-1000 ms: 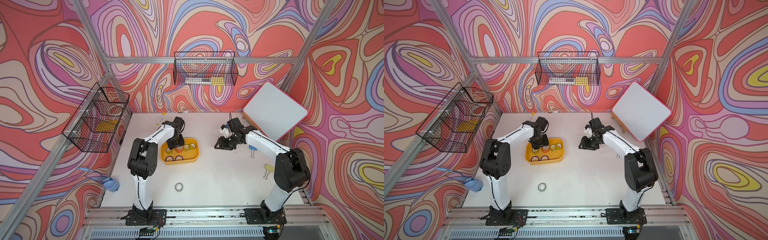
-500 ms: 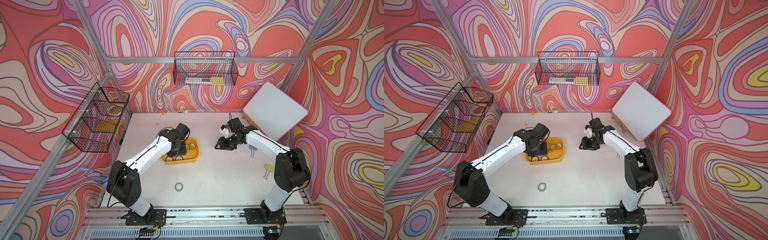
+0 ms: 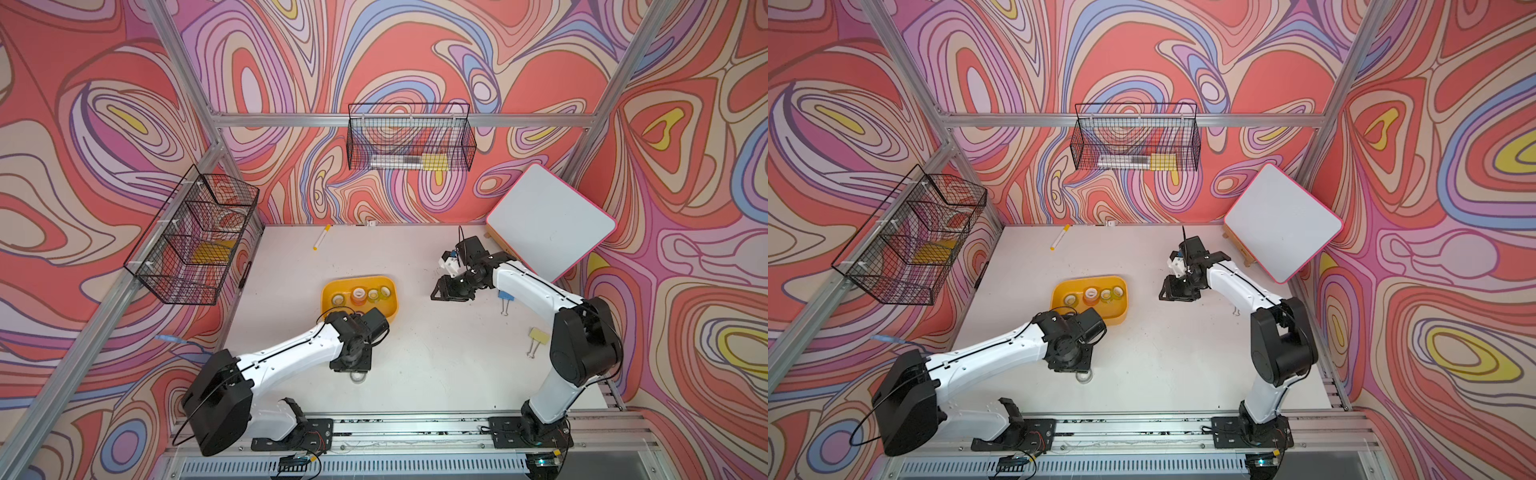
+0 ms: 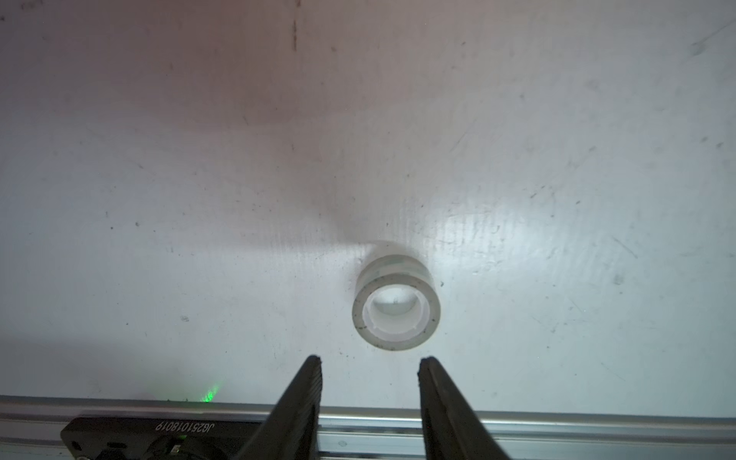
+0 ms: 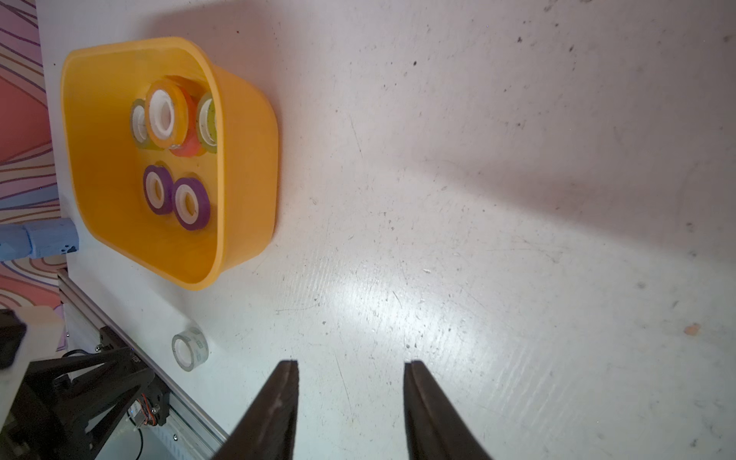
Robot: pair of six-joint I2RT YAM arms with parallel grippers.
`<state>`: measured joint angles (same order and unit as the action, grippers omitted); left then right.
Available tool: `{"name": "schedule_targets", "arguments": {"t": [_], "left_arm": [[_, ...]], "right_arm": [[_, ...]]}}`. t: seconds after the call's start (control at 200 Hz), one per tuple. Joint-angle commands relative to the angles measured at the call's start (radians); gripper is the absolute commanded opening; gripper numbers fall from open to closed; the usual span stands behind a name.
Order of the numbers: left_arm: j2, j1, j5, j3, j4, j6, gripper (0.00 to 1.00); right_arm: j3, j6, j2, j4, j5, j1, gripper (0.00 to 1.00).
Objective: Put the transparent tape into the storage box
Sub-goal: Pick up the tape from the center of the board.
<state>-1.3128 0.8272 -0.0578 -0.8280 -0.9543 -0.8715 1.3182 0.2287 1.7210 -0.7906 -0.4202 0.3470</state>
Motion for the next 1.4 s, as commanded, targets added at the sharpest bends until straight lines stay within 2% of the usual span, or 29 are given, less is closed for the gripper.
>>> {"name": "schedule_targets", "arguments": {"t": [0.0,0.175,0.561,0.741,0.941,1.082,1.182,1.397], "left_arm": [[0.071,0.006,-0.001,0.087,0.088,-0.024,0.36],[0.101,0.006,-0.012,0.179,0.184,0.002,0.34],[0.045,0.007,-0.007,0.189,0.264,-0.004,0.32],[0.006,0.007,-0.006,0.185,0.249,-0.006,0.28],[0.039,0.006,-0.015,0.222,0.262,-0.032,0.26],[0.049,0.006,-0.021,0.221,0.253,-0.029,0.18],[0.053,0.006,-0.025,0.202,0.234,-0.026,0.13],[0.062,0.007,-0.039,0.106,0.139,0.003,0.11]], "right_arm": [[-0.022,-0.005,-0.047,-0.001,-0.010,-0.006,0.44],[-0.036,0.007,-0.060,0.004,-0.015,-0.005,0.44],[-0.049,0.021,-0.079,-0.002,-0.017,-0.005,0.43],[-0.046,0.026,-0.087,-0.006,-0.014,-0.005,0.43],[-0.040,0.031,-0.090,-0.009,-0.012,-0.006,0.43],[-0.034,0.034,-0.087,-0.009,-0.013,-0.005,0.43],[-0.033,0.037,-0.086,-0.009,-0.014,-0.005,0.43],[-0.024,0.040,-0.079,-0.010,-0.014,-0.006,0.43]]}}
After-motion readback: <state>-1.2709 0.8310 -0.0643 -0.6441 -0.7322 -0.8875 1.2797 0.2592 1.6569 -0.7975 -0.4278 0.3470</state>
